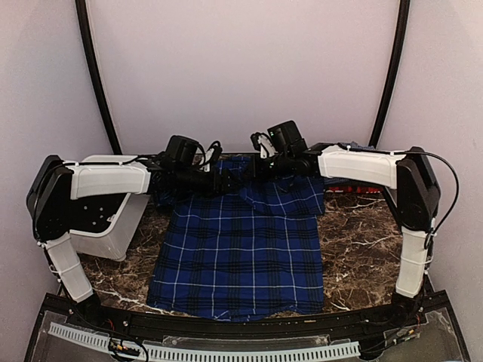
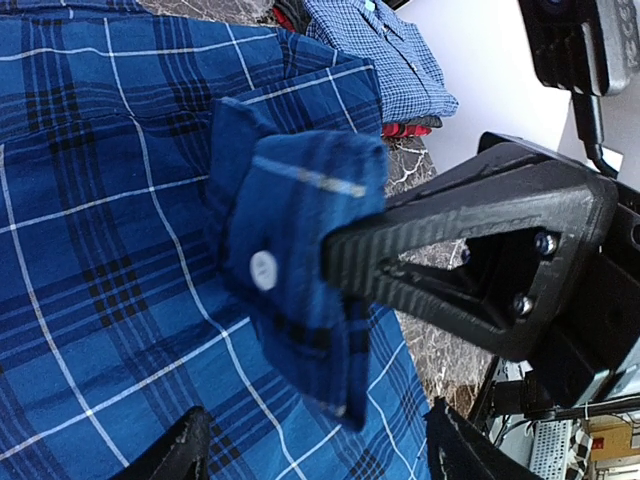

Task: Fold and stack the long sleeve shirts
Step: Pass from the right arm to the left

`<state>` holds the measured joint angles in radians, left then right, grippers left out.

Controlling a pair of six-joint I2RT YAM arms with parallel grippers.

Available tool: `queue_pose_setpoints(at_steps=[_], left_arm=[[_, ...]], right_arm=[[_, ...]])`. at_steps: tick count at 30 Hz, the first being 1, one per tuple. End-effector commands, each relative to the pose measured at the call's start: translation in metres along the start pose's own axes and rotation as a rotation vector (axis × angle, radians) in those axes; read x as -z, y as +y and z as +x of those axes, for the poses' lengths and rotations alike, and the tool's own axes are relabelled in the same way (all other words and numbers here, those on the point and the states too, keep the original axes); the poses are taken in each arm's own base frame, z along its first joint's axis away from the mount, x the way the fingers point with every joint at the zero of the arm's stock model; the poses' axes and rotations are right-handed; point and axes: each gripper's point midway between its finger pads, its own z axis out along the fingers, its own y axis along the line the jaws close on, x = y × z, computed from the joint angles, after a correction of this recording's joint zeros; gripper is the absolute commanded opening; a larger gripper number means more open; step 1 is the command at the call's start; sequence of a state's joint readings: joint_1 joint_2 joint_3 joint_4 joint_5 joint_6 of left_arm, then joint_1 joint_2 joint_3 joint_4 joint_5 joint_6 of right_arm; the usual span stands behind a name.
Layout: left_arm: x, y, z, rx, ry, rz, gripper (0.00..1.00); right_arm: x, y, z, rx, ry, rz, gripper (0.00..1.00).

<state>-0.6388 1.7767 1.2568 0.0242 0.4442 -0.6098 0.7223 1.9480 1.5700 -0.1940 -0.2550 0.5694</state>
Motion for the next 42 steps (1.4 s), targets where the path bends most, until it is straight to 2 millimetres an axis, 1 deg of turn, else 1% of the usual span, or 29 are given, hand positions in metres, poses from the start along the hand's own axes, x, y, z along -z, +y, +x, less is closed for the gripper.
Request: queue_pose_setpoints(at_steps=[1, 8, 12, 17, 18, 19, 20, 21, 22, 24, 27, 30, 32, 33, 35, 39, 42], left_arm=[[-0.001, -0.007, -0.012, -0.008, -0.039, 0.005, 0.72], [-0.01, 0.011, -0.016, -0.003, -0.046, -0.075, 0.7], [-0.014, 0.015, -0.02, -0.001, -0.054, -0.099, 0.64], [-0.014, 0.019, -0.028, -0.011, -0.072, -0.14, 0.48], [-0.015, 0.021, -0.028, -0.01, -0.067, -0.15, 0.41], [-0.015, 0.023, -0.029, -0.015, -0.071, -0.161, 0.36], [-0.014, 0.024, -0.029, -0.015, -0.069, -0.17, 0.26], [-0.014, 0.025, -0.03, -0.017, -0.073, -0.176, 0.21], [-0.014, 0.026, -0.03, -0.017, -0.073, -0.181, 0.11], [-0.014, 0.028, -0.031, -0.019, -0.078, -0.194, 0.01], [-0.008, 0.029, -0.037, -0.028, -0.099, -0.223, 0.0], [0.0, 0.029, -0.047, -0.037, -0.122, -0.239, 0.0], [0.006, 0.024, -0.057, -0.045, -0.137, -0.23, 0.0], [0.008, 0.026, -0.059, -0.048, -0.135, -0.233, 0.0], [0.011, 0.023, -0.063, -0.058, -0.134, -0.23, 0.0], [0.02, 0.016, -0.073, -0.08, -0.147, -0.23, 0.0], [0.027, 0.01, -0.081, -0.095, -0.159, -0.223, 0.0]], right_arm=[[-0.009, 0.028, -0.01, -0.008, -0.02, -0.092, 0.0], [-0.012, 0.04, -0.007, -0.015, -0.01, -0.123, 0.0], [-0.016, 0.045, 0.0, -0.017, 0.004, -0.135, 0.0], [-0.017, 0.047, 0.005, -0.023, 0.013, -0.135, 0.0], [-0.017, 0.048, 0.005, -0.021, 0.009, -0.137, 0.0], [-0.016, 0.048, 0.005, -0.02, 0.008, -0.139, 0.0], [-0.015, 0.049, 0.005, -0.019, 0.006, -0.14, 0.0], [-0.015, 0.049, 0.005, -0.021, 0.007, -0.137, 0.0], [-0.014, 0.048, 0.004, -0.02, 0.003, -0.133, 0.02], [-0.008, 0.048, 0.003, -0.019, -0.012, -0.122, 0.15], [0.005, 0.043, 0.0, -0.017, -0.038, -0.085, 0.32], [0.022, 0.033, 0.002, -0.022, -0.055, -0.029, 0.42], [0.033, 0.024, 0.012, -0.029, -0.05, 0.01, 0.46], [0.04, 0.019, 0.017, -0.034, -0.047, 0.031, 0.48], [0.052, 0.008, 0.03, -0.05, -0.032, 0.07, 0.48], [0.074, -0.016, 0.072, -0.1, 0.044, 0.145, 0.48], [0.091, -0.027, 0.109, -0.145, 0.106, 0.186, 0.48]])
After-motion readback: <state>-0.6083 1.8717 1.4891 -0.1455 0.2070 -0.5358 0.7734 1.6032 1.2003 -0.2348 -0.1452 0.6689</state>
